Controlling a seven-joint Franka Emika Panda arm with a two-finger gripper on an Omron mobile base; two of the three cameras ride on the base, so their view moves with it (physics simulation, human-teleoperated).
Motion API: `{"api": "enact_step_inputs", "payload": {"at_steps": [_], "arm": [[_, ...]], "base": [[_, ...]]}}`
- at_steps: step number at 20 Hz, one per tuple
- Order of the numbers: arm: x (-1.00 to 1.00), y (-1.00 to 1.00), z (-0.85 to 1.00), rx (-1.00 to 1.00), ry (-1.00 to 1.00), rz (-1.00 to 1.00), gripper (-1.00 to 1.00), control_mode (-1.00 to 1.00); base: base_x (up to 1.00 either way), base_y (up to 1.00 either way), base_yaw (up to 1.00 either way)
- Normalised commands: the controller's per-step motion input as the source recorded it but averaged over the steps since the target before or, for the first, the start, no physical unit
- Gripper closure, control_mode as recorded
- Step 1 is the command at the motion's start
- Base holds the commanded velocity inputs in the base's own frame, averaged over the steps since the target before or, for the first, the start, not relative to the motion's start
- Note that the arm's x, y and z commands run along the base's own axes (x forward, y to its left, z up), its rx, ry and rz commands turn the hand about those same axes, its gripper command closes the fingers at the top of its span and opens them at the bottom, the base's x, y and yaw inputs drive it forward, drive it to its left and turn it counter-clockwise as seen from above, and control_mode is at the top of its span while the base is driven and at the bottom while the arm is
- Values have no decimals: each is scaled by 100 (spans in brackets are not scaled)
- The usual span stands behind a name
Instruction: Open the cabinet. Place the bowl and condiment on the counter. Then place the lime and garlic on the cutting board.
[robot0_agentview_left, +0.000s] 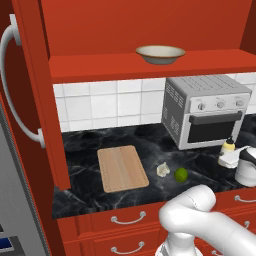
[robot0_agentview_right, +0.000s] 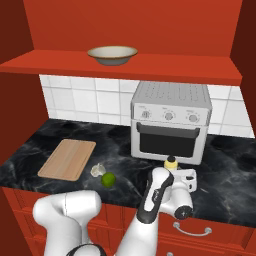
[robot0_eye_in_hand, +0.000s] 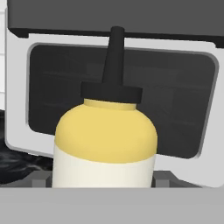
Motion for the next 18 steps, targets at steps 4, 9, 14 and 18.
{"api": "enact_step_inputs", "payload": {"at_steps": [4, 9, 14, 18], "arm": [[0, 0, 0, 0, 0, 0, -100, -100], [0, 0, 0, 0, 0, 0, -100, -100], [0, -8, 0, 0, 0, -1, -100, -100], [0, -11, 4, 0, 0, -2, -100, -100]], "base": [[0, 0, 0], [0, 0, 0], [0, 0, 0], [0, 0, 0]]}}
